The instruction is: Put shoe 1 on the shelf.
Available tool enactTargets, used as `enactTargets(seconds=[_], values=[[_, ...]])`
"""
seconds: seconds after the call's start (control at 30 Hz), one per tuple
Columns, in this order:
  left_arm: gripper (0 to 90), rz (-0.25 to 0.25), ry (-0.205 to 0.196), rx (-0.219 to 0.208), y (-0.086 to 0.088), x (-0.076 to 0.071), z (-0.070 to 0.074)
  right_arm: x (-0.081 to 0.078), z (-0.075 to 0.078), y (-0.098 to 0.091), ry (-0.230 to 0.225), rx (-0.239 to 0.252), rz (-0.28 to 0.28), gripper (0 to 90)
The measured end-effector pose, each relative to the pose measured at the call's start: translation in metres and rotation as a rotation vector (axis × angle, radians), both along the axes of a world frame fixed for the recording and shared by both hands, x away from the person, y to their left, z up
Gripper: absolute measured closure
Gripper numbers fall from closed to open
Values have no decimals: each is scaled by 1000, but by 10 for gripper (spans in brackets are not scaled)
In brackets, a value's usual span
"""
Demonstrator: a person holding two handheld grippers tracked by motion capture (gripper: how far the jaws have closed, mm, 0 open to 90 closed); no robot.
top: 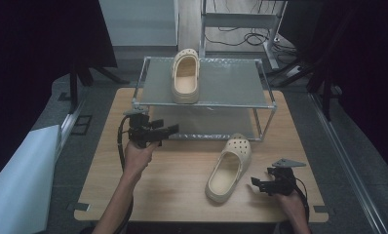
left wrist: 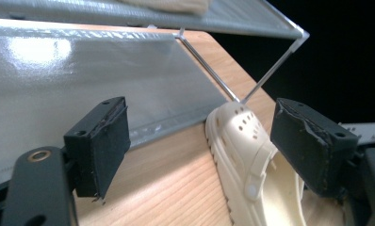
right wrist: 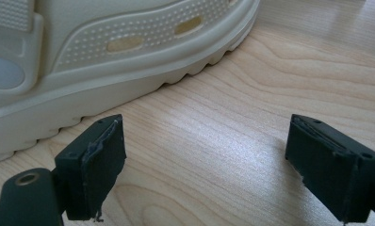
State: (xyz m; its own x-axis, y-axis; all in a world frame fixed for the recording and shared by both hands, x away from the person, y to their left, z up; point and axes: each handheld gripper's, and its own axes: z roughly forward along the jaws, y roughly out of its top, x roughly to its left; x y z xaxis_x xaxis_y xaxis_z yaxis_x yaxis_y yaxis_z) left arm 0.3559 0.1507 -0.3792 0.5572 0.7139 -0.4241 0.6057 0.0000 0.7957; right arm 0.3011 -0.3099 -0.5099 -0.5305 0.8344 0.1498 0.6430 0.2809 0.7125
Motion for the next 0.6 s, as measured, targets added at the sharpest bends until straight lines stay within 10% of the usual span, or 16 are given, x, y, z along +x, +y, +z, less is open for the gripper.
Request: enactTargets(seconds=[0.6], values=[[145,26,-42,87,14,-51,-44,-2,3,1,-25,-2,4,127]])
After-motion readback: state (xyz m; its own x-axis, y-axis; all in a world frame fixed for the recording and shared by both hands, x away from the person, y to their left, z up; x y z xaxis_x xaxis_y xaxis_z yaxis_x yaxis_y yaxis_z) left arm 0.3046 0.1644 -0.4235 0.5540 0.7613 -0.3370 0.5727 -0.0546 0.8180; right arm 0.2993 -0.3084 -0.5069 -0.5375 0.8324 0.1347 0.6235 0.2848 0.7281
